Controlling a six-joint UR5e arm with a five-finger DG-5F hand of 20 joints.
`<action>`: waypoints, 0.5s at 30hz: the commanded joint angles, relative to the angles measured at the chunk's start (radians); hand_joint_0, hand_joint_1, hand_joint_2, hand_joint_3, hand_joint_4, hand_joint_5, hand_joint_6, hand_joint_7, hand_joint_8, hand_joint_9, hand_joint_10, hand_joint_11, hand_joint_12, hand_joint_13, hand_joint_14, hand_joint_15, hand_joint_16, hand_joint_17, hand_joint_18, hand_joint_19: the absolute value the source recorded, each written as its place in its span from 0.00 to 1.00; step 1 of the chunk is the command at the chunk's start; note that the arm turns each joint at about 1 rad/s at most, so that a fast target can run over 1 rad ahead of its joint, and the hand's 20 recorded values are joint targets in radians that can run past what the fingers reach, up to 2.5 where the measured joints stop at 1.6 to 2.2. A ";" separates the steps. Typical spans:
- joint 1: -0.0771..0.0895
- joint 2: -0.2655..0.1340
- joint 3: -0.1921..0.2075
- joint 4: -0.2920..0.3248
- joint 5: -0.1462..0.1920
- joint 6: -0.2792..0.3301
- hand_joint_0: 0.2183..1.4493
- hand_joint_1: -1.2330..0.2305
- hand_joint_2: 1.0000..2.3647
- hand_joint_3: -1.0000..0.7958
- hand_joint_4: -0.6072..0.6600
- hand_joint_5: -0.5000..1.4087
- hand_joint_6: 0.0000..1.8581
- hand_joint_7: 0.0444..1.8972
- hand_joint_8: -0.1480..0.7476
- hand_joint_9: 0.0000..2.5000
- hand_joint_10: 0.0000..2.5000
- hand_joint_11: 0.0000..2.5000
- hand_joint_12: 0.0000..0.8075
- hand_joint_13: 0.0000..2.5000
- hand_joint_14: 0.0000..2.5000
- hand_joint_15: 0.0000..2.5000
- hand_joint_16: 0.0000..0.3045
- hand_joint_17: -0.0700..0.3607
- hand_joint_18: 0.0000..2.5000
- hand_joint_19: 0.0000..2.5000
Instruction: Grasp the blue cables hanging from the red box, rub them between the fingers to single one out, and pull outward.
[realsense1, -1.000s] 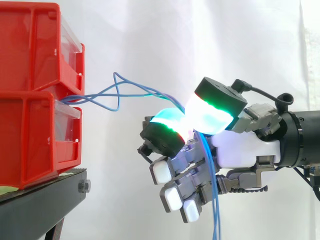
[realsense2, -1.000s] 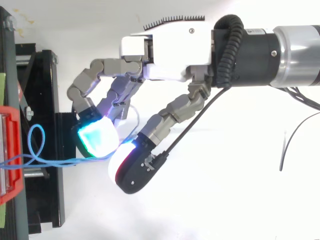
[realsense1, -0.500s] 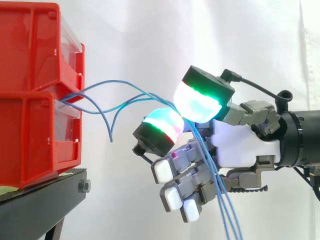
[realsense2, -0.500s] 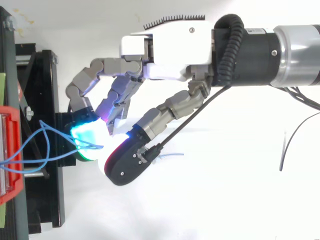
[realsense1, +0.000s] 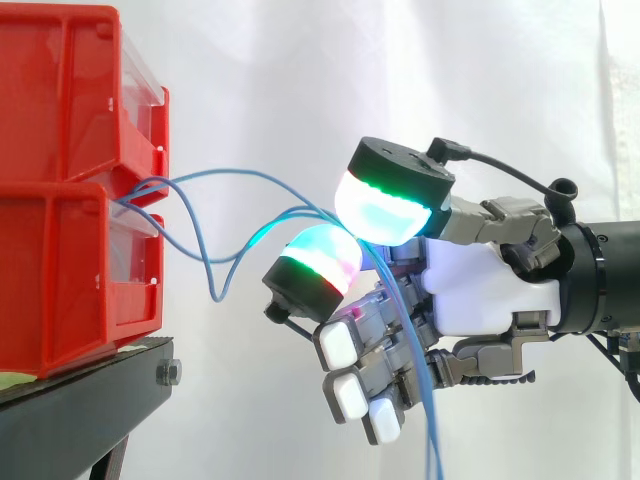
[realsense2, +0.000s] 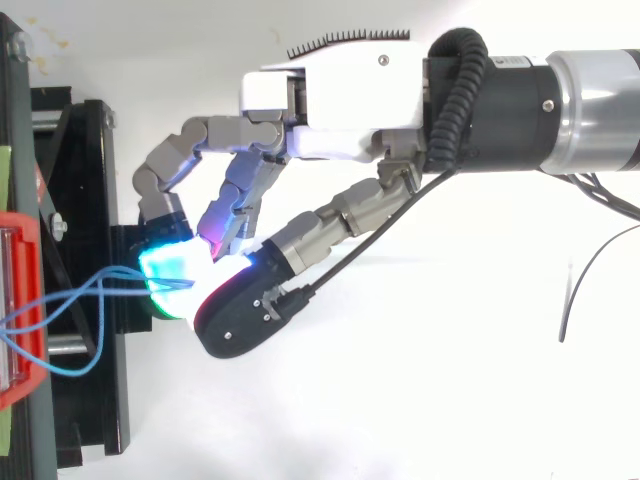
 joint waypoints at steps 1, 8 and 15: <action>0.000 0.000 0.000 -0.001 0.000 0.000 0.28 0.45 0.01 0.48 0.51 0.21 0.45 0.56 0.45 0.41 0.00 0.11 0.51 0.36 0.01 0.22 0.18 0.45 0.33 0.25; 0.000 0.000 0.000 -0.001 0.000 0.000 0.27 0.35 0.01 0.48 0.58 0.19 0.46 0.57 0.48 0.38 0.00 0.14 0.52 0.35 0.01 0.23 0.19 0.46 0.32 0.24; 0.000 0.000 0.000 -0.001 0.000 0.000 0.22 0.37 0.00 0.28 0.55 0.19 0.46 0.58 0.44 0.37 0.00 0.14 0.46 0.33 0.01 0.23 0.16 0.42 0.29 0.26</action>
